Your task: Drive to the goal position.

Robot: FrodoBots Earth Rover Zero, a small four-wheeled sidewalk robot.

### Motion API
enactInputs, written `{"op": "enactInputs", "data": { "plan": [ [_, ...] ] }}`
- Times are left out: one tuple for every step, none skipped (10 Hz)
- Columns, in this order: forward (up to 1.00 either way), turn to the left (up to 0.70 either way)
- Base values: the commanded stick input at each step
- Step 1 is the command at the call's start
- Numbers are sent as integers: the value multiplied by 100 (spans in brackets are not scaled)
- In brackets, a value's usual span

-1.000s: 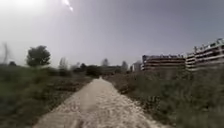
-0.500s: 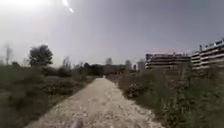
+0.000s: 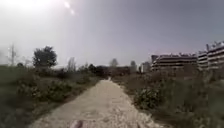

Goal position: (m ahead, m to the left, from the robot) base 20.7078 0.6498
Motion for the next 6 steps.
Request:
{"op": "enactInputs", "data": {
  "plan": [
    [100, 0],
    [100, 0],
    [100, 0],
    [100, 0],
    [100, 0],
    [100, 0]
  ]
}}
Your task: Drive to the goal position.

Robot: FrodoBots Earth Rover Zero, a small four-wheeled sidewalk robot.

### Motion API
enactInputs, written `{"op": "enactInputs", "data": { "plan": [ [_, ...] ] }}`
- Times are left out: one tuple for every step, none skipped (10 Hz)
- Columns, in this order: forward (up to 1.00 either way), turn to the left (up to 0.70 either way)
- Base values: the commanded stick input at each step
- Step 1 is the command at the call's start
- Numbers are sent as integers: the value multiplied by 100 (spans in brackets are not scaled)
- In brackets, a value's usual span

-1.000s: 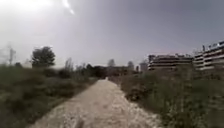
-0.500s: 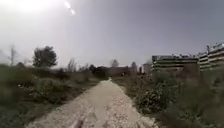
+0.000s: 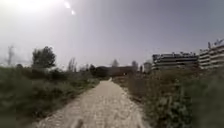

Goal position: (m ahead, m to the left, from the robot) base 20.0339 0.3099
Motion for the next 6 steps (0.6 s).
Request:
{"op": "enactInputs", "data": {
  "plan": [
    [100, 0],
    [100, 0],
    [100, 0],
    [100, 0],
    [100, 0],
    [100, 0]
  ]
}}
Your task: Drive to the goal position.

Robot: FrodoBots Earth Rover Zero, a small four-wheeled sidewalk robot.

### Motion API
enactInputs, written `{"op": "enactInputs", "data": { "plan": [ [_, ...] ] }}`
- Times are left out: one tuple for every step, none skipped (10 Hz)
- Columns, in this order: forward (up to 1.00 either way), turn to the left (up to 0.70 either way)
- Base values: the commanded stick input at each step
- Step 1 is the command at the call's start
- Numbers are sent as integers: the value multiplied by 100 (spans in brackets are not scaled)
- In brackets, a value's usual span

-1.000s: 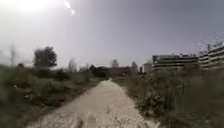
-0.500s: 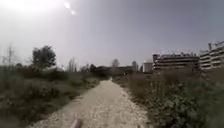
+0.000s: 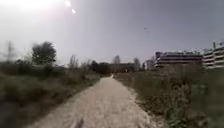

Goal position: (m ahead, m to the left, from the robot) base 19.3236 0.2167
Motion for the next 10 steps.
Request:
{"op": "enactInputs", "data": {
  "plan": [
    [100, 0],
    [100, 0],
    [100, 0],
    [100, 0],
    [100, 0],
    [100, 0],
    [100, 0],
    [100, 0],
    [100, 0],
    [100, 0]
  ]
}}
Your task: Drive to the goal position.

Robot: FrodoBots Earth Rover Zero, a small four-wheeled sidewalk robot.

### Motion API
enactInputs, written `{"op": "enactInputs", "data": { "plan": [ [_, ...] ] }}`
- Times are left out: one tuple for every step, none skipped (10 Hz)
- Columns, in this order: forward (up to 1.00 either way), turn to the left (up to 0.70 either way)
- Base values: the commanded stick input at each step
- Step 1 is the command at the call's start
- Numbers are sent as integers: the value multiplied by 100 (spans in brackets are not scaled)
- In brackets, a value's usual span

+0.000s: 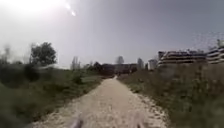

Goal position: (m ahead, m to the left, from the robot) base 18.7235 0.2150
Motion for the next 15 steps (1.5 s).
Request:
{"op": "enactInputs", "data": {
  "plan": [
    [100, 0],
    [100, 0],
    [100, 0],
    [100, 0],
    [100, 0],
    [100, 0],
    [100, 0],
    [100, 0],
    [100, 0],
    [100, 0],
    [100, 0],
    [100, 0],
    [100, -5],
    [100, -38],
    [100, -24]
  ]
}}
